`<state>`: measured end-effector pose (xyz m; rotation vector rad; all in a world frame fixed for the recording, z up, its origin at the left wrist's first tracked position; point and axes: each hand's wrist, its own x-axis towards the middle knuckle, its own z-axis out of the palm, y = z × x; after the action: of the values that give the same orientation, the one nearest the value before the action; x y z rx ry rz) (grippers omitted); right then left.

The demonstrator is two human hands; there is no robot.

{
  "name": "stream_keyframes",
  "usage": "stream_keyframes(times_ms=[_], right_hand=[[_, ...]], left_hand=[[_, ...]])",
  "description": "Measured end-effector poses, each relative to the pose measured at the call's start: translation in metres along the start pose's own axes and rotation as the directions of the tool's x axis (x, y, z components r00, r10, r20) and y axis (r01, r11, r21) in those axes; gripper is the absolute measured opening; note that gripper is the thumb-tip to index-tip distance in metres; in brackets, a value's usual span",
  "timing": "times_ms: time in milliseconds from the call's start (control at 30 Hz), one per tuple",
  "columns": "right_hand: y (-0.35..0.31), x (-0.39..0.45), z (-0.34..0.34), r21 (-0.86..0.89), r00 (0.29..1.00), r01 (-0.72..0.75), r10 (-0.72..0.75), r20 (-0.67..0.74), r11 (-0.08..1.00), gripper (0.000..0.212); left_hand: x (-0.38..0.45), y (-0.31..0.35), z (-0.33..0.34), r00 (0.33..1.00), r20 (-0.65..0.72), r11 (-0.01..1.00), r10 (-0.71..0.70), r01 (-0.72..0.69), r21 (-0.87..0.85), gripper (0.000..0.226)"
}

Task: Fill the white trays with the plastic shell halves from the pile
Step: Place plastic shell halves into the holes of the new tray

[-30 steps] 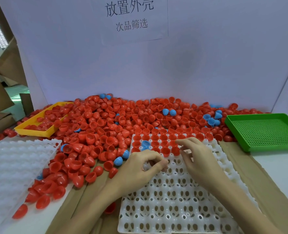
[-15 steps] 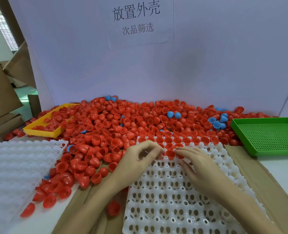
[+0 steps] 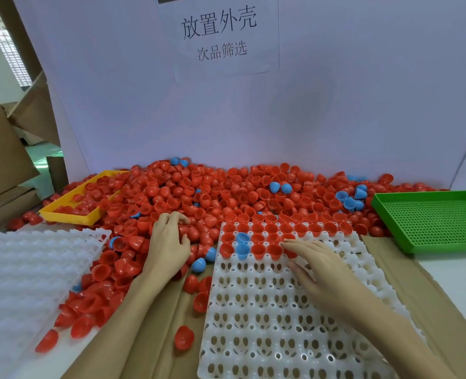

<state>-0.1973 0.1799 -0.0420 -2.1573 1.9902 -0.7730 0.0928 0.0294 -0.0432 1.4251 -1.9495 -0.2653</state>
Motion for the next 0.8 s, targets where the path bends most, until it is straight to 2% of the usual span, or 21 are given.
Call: stream_keyframes(times_ms=[267, 467, 533, 633, 733, 800], right_hand=[[-0.003, -0.002, -0.003, 0.037, 1.000, -0.007, 0.007, -0.013, 0.999, 0.043], [-0.014, -0.003, -0.010, 0.122, 0.997, -0.005, 0.015, -0.080, 0.992, 0.041], [-0.018, -0.004, -0.013, 0.151, 0.996, 0.008, 0.005, -0.088, 0.988, 0.040], [-0.021, -0.005, -0.014, 0.159, 0.996, 0.018, -0.003, -0.089, 0.987, 0.039], [-0.022, -0.006, -0.015, 0.168, 0.997, 0.008, 0.005, -0.075, 0.986, 0.038], [-0.021, -0.006, -0.015, 0.174, 0.998, -0.001, 0.012, -0.060, 0.985, 0.037]], left_hand=[[-0.007, 0.018, -0.010, 0.961, -0.131, 0.936, 0.244, -0.268, -0.226, 0.039], [-0.028, 0.052, -0.007, 0.942, -0.028, 0.790, 0.334, -0.295, -0.537, 0.042], [-0.029, 0.057, -0.005, 0.933, -0.046, 0.803, 0.357, -0.331, -0.495, 0.041], [-0.022, 0.049, -0.008, 0.936, -0.154, 0.891, 0.316, -0.348, -0.290, 0.039], [-0.013, 0.026, -0.015, 0.971, -0.160, 0.977, 0.181, -0.196, -0.084, 0.045], [-0.010, 0.010, -0.017, 0.985, -0.113, 0.991, 0.128, -0.122, 0.053, 0.034]])
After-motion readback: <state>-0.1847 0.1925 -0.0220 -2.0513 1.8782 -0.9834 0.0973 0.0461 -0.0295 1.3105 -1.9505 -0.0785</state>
